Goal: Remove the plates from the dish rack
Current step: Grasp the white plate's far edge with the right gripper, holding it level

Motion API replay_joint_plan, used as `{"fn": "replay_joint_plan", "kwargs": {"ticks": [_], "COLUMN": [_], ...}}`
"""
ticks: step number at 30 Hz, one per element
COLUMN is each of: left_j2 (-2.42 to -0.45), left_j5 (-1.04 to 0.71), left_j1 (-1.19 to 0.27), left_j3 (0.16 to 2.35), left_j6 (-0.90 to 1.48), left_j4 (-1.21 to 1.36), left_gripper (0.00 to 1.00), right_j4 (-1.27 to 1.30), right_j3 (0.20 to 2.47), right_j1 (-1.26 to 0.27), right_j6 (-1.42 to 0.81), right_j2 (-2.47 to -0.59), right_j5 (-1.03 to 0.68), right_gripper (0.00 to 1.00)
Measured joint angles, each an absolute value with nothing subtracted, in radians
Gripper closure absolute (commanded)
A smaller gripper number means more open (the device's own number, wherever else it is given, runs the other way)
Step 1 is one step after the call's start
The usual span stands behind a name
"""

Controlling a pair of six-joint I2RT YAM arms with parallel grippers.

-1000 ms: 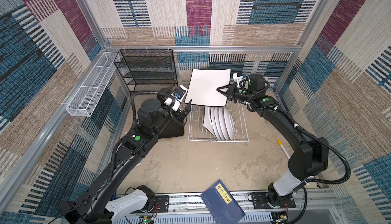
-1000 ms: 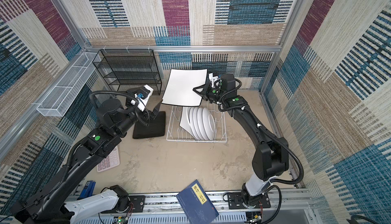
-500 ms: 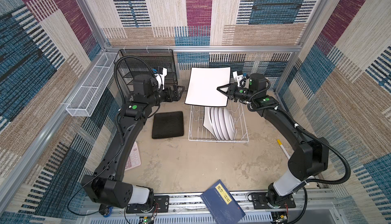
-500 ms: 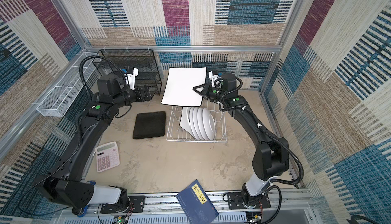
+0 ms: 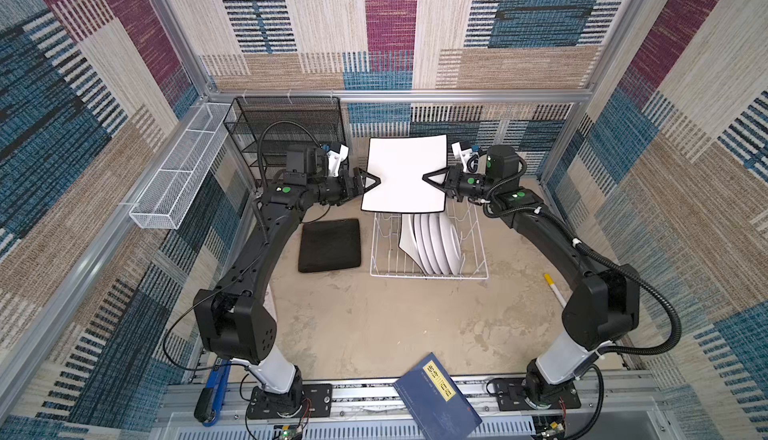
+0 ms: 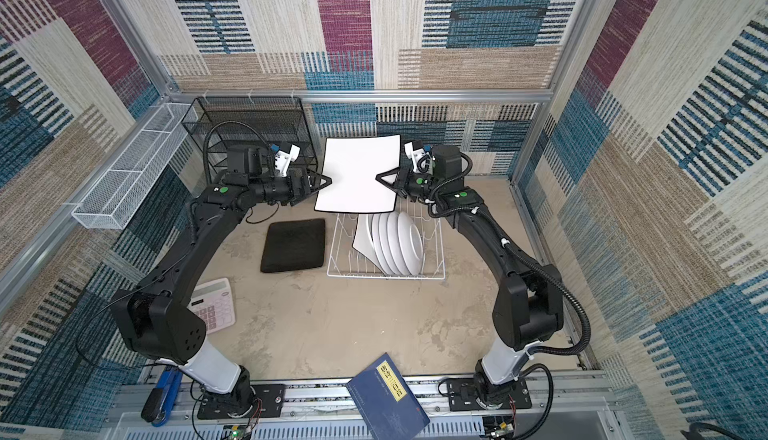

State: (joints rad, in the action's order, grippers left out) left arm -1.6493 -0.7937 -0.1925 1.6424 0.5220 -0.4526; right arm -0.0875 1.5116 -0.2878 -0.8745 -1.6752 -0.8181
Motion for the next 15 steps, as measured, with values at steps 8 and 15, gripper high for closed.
{"fn": "replay_joint_plan", "kwargs": {"ticks": [8,15], "left_j2": [-1.707,-1.726], "left_j5": [-0.875,-0.913], "left_j1": [-0.207,-0.229], "left_j3": [1.644,1.663], "left_j6": [0.588,0.603], "left_j4": [-0.363,-0.355], "left_gripper": [0.12,0.24], "right_j4": [-0.042,-0.015], "right_j3": [1.491,1.473], "right_j1": [-0.288,-0.287], "right_j6": [-0.876,-0.877], "right_j2": [-1.678,-1.682], "right_j5": [-0.851,-0.873], "right_gripper": [1.0,1.0]}}
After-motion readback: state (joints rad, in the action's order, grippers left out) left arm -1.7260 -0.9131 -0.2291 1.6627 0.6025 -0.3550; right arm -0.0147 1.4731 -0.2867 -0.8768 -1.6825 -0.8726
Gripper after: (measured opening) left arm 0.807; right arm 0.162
